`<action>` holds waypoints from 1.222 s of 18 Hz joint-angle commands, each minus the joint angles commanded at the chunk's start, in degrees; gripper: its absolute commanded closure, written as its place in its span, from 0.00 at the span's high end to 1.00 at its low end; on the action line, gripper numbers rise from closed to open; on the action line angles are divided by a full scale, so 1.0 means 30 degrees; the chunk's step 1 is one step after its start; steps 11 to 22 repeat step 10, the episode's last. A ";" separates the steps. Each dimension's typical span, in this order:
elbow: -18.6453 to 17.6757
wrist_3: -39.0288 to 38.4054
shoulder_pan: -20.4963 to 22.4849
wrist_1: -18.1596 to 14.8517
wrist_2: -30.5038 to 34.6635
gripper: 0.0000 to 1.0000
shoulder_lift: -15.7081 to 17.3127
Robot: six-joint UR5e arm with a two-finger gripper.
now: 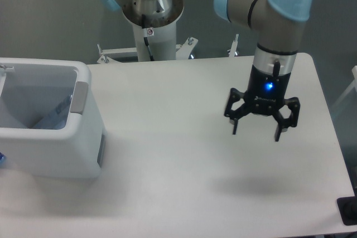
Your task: Place the trash in the trash can
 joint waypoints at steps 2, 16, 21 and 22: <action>-0.0294 0.0471 0.0058 0.0000 0.0877 1.00 -0.0233; -0.1201 0.3695 0.0029 0.0000 0.1966 1.00 -0.0206; -0.1201 0.3695 0.0029 0.0000 0.1966 1.00 -0.0206; -0.1201 0.3695 0.0029 0.0000 0.1966 1.00 -0.0206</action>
